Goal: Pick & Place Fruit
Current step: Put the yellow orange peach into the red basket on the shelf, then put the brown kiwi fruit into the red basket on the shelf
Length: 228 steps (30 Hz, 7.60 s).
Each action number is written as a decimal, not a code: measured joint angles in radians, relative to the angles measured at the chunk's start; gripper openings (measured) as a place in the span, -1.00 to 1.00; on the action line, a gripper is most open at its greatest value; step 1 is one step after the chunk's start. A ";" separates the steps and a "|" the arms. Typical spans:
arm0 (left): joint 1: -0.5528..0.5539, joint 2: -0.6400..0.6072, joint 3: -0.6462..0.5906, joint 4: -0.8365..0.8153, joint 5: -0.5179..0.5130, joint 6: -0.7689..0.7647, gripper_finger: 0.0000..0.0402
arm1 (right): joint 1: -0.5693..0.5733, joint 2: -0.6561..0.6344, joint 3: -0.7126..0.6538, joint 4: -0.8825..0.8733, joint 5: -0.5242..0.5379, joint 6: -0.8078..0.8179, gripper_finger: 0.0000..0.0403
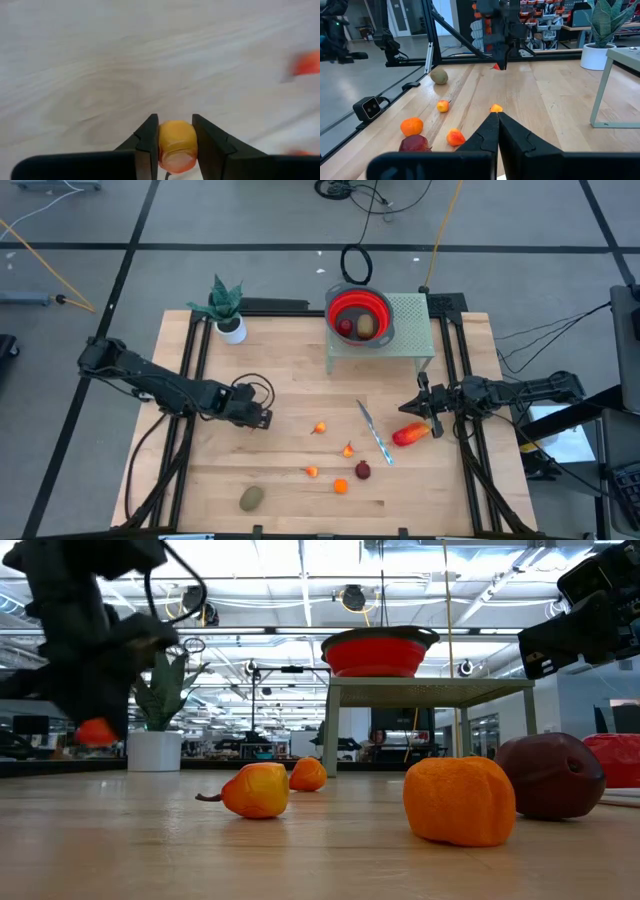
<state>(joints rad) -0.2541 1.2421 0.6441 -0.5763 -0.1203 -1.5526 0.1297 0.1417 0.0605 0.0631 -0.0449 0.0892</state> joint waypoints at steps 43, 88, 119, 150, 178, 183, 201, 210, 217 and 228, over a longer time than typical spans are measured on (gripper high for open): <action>0.057 -0.046 0.001 1.514 0.222 0.873 -0.56 | 0.000 0.000 0.000 0.000 0.000 -0.004 -1.00; 0.106 0.103 0.435 0.525 -0.344 1.206 -0.56 | 0.000 0.000 0.000 -0.005 0.000 -0.083 -1.00; 0.406 0.598 1.007 0.528 -0.324 1.407 -0.56 | 0.000 0.001 0.000 -0.008 -0.004 -0.083 -1.00; 0.569 0.696 1.018 0.515 -0.150 1.470 -0.56 | 0.000 0.001 0.000 -0.011 0.000 -0.083 -1.00; 0.499 0.564 1.066 0.411 -0.143 1.521 -0.23 | 0.000 0.001 0.000 -0.010 -0.005 -0.082 -1.00; 0.405 0.475 1.065 0.310 -0.143 1.477 -0.41 | 0.000 0.000 0.000 -0.008 -0.009 -0.056 -1.00; 0.076 0.409 1.065 0.003 -0.195 1.008 -0.97 | 0.000 0.001 0.000 0.030 -0.009 0.167 -1.00; -0.064 0.420 1.064 -0.138 -0.213 0.698 -0.98 | 0.000 0.001 0.000 0.030 -0.009 0.157 -1.00; -0.134 0.442 1.021 -0.184 -0.266 0.641 -0.98 | 0.000 0.001 0.000 0.031 -0.009 0.160 -1.00; -0.159 0.440 0.806 -0.044 -0.253 0.613 -0.99 | 0.000 0.001 0.000 0.034 -0.009 0.160 -1.00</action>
<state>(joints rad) -0.4135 1.6821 1.4501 -0.6202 -0.3734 -0.9395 0.1299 0.1429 0.0605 0.0971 -0.0540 0.2493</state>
